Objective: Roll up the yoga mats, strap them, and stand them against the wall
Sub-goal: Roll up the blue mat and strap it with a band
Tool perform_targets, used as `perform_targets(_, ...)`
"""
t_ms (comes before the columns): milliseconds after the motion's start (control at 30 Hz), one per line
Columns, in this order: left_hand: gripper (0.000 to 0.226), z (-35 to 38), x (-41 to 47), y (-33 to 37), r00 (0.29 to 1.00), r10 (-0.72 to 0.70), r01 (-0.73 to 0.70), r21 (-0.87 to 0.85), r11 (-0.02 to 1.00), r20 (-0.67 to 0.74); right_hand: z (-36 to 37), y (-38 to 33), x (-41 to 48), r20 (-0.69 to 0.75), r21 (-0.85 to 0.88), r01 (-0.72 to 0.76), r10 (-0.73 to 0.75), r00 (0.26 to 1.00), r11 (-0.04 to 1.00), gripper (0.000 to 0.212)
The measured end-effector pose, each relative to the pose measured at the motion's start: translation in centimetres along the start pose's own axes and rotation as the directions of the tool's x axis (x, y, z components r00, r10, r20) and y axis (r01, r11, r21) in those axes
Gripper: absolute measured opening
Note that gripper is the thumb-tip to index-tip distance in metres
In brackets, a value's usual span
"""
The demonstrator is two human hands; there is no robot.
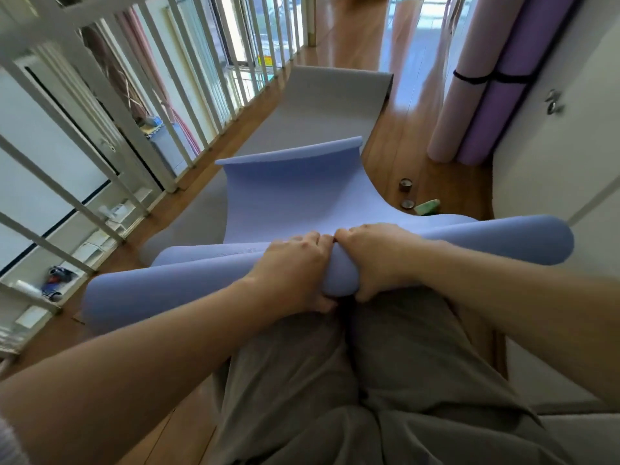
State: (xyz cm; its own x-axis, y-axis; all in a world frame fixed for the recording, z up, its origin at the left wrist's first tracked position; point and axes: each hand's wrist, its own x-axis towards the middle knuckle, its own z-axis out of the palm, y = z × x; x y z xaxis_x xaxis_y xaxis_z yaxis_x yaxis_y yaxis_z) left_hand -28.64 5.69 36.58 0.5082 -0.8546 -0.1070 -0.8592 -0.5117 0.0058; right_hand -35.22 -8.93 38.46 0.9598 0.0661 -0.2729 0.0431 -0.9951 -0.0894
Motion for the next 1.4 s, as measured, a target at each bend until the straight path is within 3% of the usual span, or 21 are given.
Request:
perform_targets(100, 0.078, 0.5, 0.0, -0.1, 0.999, -0.018, 0.018, 0.007, 1.0, -0.043, -0.6, 0.4, 1.2, 0.098, 0.0, -0.009, 0.008, 0.995, 1.0, 0.075)
perform_targets(133, 0.077, 0.3, 0.5, -0.4, 1.0, -0.022, 0.021, -0.042, 0.999, -0.01, -0.2, 0.4, 1.1, 0.065, -0.014, -0.022, 0.023, 0.998, 1.0, 0.075)
perform_targets(267, 0.071, -1.2, 2.8, -2.0, 0.975, 0.006, 0.037, -0.188, 0.981, 0.224, 3.8, -0.1, -0.1, -0.336, -0.233, -0.032, -0.049, 0.941, 0.972, 0.086)
perform_targets(300, 0.07, -1.4, 3.3, -2.3, 0.959, 0.013, 0.052, -0.222, 0.974, 0.283, 4.2, 0.0, 0.1, -0.37, -0.217, -0.033, -0.051, 0.928, 0.976, 0.083)
perform_targets(367, 0.069, -1.5, 4.0, -2.7, 0.948, 0.006, 0.081, -0.26, 0.962, 0.317, 3.4, 0.4, 0.9, -0.303, -0.184, -0.03, -0.028, 0.953, 0.982, 0.073)
perform_targets(400, 0.072, -1.3, 3.8, -2.6, 0.961, -0.025, 0.088, -0.218, 0.972, 0.275, 2.9, 0.6, 1.3, -0.281, -0.165, -0.022, -0.026, 0.959, 0.986, 0.07)
perform_targets(467, 0.079, 0.2, 2.6, -2.1, 0.996, -0.082, 0.082, 0.01, 0.997, 0.04, 2.0, 1.0, 1.7, -0.262, -0.117, -0.016, -0.015, 0.965, 0.993, 0.068)
perform_targets(533, 0.084, 1.8, 1.0, -1.1, 0.99, -0.084, 0.1, 0.137, 0.986, -0.115, 2.0, 1.1, 2.0, -0.246, -0.12, -0.003, -0.027, 0.969, 0.993, 0.066)
perform_targets(767, 0.074, -2.4, -0.3, 0.2, 0.99, -0.057, 0.062, 0.035, 0.997, -0.126, -2.0, 0.4, -1.0, -0.164, -0.089, 0.062, -0.076, 0.984, 0.994, 0.062)
perform_targets(933, 0.071, -0.9, -4.7, 3.1, 0.999, 0.006, -0.007, 0.03, 1.0, 0.051, 0.8, -2.2, -4.8, -0.017, -0.077, 0.121, -0.122, 0.992, 0.99, 0.064)
perform_targets(1133, 0.076, -0.4, -4.0, 2.7, 0.997, 0.032, -0.031, -0.021, 0.999, 0.071, 1.6, -1.7, -4.5, -0.01, -0.032, 0.097, -0.097, 0.995, 0.995, 0.067)
perform_targets(1300, 0.074, -1.9, -0.3, 0.0, 0.913, 0.036, 0.079, -0.264, 0.961, 0.406, -1.0, -0.5, -1.3, 0.282, 0.115, 0.037, -0.068, 0.957, 0.993, 0.085)
perform_targets(1333, 0.074, -2.1, 0.3, -0.3, 0.892, 0.058, 0.089, -0.299, 0.95, 0.448, -1.1, -0.6, -1.1, 0.266, 0.079, 0.023, -0.043, 0.963, 0.997, 0.089)
perform_targets(1400, 0.074, -2.1, 0.9, -0.8, 0.872, 0.116, 0.071, -0.357, 0.931, 0.476, -0.3, -1.3, -1.8, 0.082, -0.106, 0.029, -0.02, 0.996, 0.994, 0.092)
